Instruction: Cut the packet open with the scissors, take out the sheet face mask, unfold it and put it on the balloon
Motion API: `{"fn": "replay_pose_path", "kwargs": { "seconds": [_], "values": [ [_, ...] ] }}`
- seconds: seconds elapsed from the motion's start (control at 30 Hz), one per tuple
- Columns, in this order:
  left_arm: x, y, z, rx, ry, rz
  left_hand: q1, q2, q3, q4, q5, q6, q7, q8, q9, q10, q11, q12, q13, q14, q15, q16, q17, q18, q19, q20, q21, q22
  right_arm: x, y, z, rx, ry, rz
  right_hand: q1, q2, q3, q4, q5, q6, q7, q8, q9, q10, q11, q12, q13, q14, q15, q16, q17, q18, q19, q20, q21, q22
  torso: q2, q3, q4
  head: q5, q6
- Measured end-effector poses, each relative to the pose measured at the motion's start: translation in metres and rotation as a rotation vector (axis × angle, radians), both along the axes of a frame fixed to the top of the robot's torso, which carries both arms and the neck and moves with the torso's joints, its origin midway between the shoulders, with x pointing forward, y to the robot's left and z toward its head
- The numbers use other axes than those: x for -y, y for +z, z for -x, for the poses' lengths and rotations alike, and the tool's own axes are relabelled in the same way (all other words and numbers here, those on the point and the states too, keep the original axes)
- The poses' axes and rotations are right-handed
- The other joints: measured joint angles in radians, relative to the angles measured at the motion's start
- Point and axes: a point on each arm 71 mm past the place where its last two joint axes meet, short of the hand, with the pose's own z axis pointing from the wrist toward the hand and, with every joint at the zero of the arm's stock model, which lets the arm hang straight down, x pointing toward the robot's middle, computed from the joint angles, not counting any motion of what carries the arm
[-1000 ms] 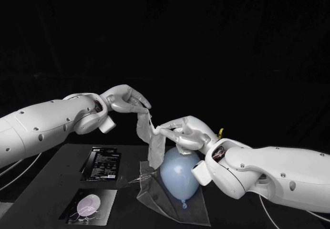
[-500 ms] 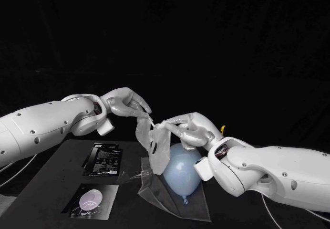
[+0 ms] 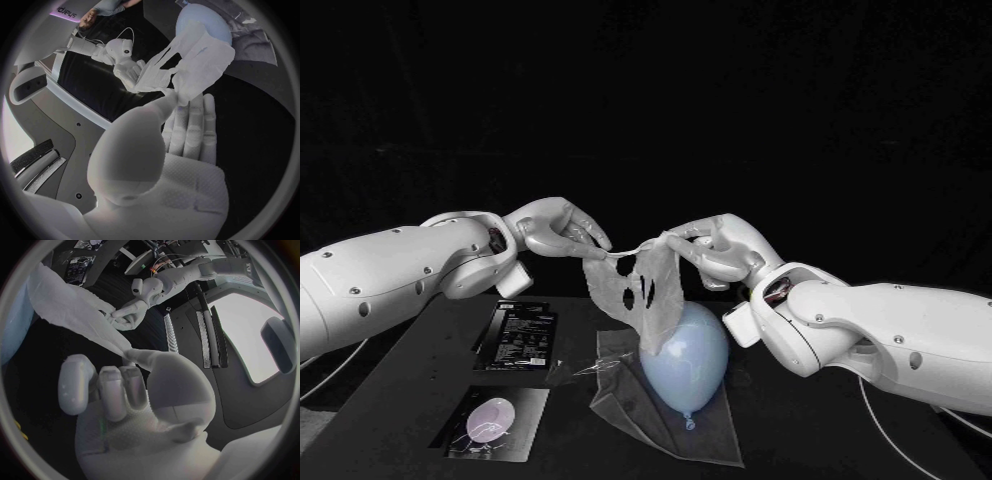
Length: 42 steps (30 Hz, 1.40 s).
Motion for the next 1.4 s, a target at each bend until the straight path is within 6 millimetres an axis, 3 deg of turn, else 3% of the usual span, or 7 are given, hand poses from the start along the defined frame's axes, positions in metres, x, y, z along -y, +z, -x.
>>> {"fn": "replay_pose_path", "kwargs": {
  "seconds": [0.47, 0.8, 0.97, 1.0, 1.07, 1.2, 1.4],
  "values": [
    [0.006, -0.009, 0.008, -0.084, -0.010, 0.049, 0.001, 0.001, -0.002, -0.003, 0.004, 0.017, -0.003, 0.008, 0.000, -0.008, 0.000, -0.002, 0.006, -0.007, -0.001, -0.007, 0.005, 0.000, -0.004, -0.004, 0.000, 0.001, 0.000, 0.006, -0.013, 0.047, 0.040, 0.115, 0.013, -0.005, 0.003, -0.003, 0.000, -0.003, -0.001, 0.002, 0.000, 0.000, 0.000, 0.005, 0.000, 0.000, 0.000, 0.001, 0.001, 0.000, 0.000, 0.000, 0.004, -0.001, 0.002, 0.0012, 0.0011, 0.009, 0.000],
    [0.003, -0.016, 0.009, -0.170, -0.030, 0.023, -0.006, 0.005, -0.002, -0.003, 0.004, 0.015, -0.001, -0.032, -0.037, -0.047, -0.002, 0.043, 0.056, -0.016, -0.003, 0.054, 0.067, 0.000, -0.005, -0.002, 0.012, 0.014, 0.005, 0.010, -0.017, 0.091, 0.032, 0.158, 0.013, -0.005, 0.003, -0.003, 0.000, -0.005, -0.001, 0.001, 0.001, 0.000, 0.000, 0.005, -0.001, 0.000, 0.000, 0.000, 0.000, 0.000, 0.000, 0.000, 0.006, -0.001, 0.003, 0.0031, -0.0001, 0.013, 0.000],
    [0.002, -0.020, 0.011, -0.211, -0.043, 0.003, -0.037, -0.005, 0.057, -0.004, 0.004, 0.011, -0.005, -0.065, -0.064, -0.091, 0.001, 0.109, 0.113, -0.060, -0.007, 0.134, 0.130, -0.001, -0.012, -0.007, 0.031, 0.032, 0.007, 0.012, -0.017, 0.100, 0.028, 0.161, 0.013, -0.005, 0.003, -0.003, 0.000, -0.004, -0.002, 0.001, 0.001, 0.000, 0.000, 0.009, 0.000, 0.000, 0.000, 0.000, 0.000, 0.000, 0.000, 0.000, 0.008, 0.000, 0.003, 0.0032, -0.0001, 0.013, -0.002],
    [0.002, -0.021, 0.011, -0.220, -0.047, -0.001, -0.052, -0.012, 0.106, -0.031, 0.005, 0.011, -0.005, -0.073, -0.070, -0.103, 0.002, 0.130, 0.131, -0.074, -0.005, 0.158, 0.148, -0.001, -0.017, -0.005, 0.037, 0.038, 0.008, 0.013, -0.016, 0.101, 0.028, 0.160, 0.013, -0.005, 0.003, -0.003, 0.000, -0.003, -0.003, 0.001, 0.001, 0.000, 0.000, 0.009, 0.000, 0.000, 0.000, 0.000, 0.000, 0.000, 0.000, 0.000, 0.008, 0.000, 0.004, 0.0034, -0.0001, 0.012, -0.002],
    [0.002, -0.022, 0.011, -0.233, -0.051, -0.007, -0.073, -0.022, 0.140, -0.024, 0.006, 0.010, -0.005, -0.081, -0.083, -0.138, 0.003, 0.180, 0.169, -0.109, -0.003, 0.213, 0.186, -0.001, -0.032, -0.007, 0.057, 0.057, 0.008, 0.013, -0.016, 0.103, 0.029, 0.157, 0.013, -0.005, 0.003, -0.003, 0.000, -0.004, -0.005, 0.000, 0.001, 0.000, 0.000, 0.009, 0.000, 0.000, 0.000, 0.000, 0.000, 0.000, 0.000, 0.000, 0.008, 0.000, 0.004, 0.0036, 0.0001, 0.012, -0.003],
    [0.002, -0.025, 0.012, -0.258, -0.057, -0.016, -0.115, -0.028, 0.238, -0.056, 0.005, -0.003, 0.006, -0.104, -0.108, -0.208, 0.010, 0.284, 0.245, -0.168, 0.003, 0.315, 0.237, 0.000, -0.062, -0.003, 0.099, 0.097, 0.007, 0.015, -0.014, 0.106, 0.035, 0.149, 0.013, -0.005, 0.003, -0.003, -0.001, -0.002, -0.002, -0.001, 0.000, 0.000, 0.000, 0.009, 0.000, 0.000, 0.000, -0.003, 0.000, 0.000, 0.000, 0.000, 0.008, 0.000, 0.004, 0.0036, 0.0003, 0.011, -0.003],
    [0.003, -0.030, 0.014, -0.289, -0.066, -0.013, -0.129, -0.021, 0.253, -0.043, 0.005, -0.012, 0.011, -0.109, -0.124, -0.254, 0.014, 0.352, 0.288, -0.197, 0.006, 0.377, 0.250, 0.009, -0.077, 0.005, 0.124, 0.125, 0.006, 0.015, -0.013, 0.102, 0.045, 0.142, 0.013, -0.005, 0.003, -0.003, -0.001, -0.001, -0.001, -0.002, 0.000, 0.000, 0.000, 0.009, 0.000, 0.000, 0.000, 0.001, 0.001, 0.000, 0.000, 0.000, 0.008, 0.000, 0.004, 0.0036, 0.0009, 0.011, -0.003]
  ]
}}
